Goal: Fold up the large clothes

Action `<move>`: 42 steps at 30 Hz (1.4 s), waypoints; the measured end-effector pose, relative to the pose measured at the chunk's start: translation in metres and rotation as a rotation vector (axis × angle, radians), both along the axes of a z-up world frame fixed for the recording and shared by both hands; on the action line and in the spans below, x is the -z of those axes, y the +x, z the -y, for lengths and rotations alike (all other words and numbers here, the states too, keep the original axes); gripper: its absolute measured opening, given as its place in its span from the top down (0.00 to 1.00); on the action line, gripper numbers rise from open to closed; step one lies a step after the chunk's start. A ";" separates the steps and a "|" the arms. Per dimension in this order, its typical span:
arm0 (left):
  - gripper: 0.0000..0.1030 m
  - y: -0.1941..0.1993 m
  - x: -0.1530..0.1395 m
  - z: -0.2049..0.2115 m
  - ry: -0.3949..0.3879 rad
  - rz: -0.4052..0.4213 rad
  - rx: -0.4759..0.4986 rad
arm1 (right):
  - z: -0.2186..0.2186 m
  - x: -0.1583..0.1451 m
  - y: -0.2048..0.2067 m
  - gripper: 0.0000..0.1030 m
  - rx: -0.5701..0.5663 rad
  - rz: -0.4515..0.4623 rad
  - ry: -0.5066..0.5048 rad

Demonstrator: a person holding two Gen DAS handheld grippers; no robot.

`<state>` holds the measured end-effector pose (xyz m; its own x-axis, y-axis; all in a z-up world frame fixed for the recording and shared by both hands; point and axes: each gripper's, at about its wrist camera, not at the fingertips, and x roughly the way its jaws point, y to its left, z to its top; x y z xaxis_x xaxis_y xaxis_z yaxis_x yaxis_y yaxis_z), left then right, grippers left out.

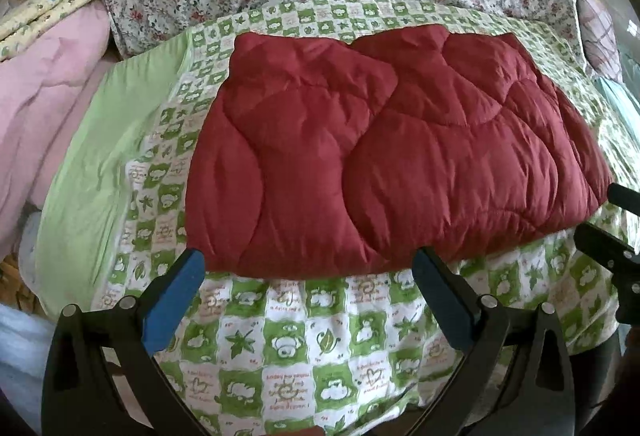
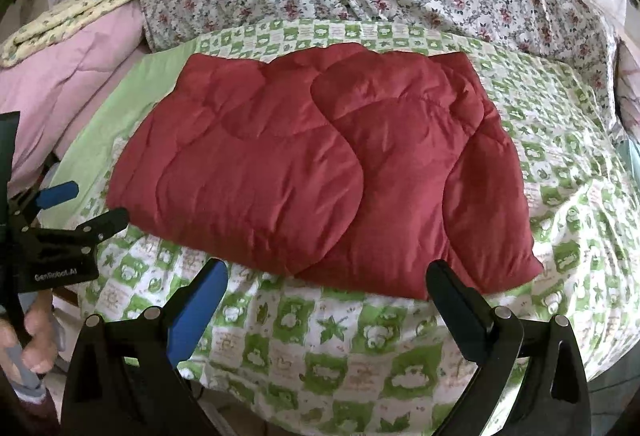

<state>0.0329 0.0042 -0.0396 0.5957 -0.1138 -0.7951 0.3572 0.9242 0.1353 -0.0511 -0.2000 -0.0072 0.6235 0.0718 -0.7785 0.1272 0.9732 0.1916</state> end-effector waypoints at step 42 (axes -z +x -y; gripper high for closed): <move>0.00 0.020 -0.002 0.008 -0.039 -0.017 -0.027 | 0.007 -0.008 0.034 0.02 0.007 0.023 0.017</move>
<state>0.0531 -0.0035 -0.0378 0.5852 -0.1287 -0.8006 0.3336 0.9381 0.0930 -0.0168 -0.2075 0.0006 0.6416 0.0800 -0.7629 0.1298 0.9689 0.2108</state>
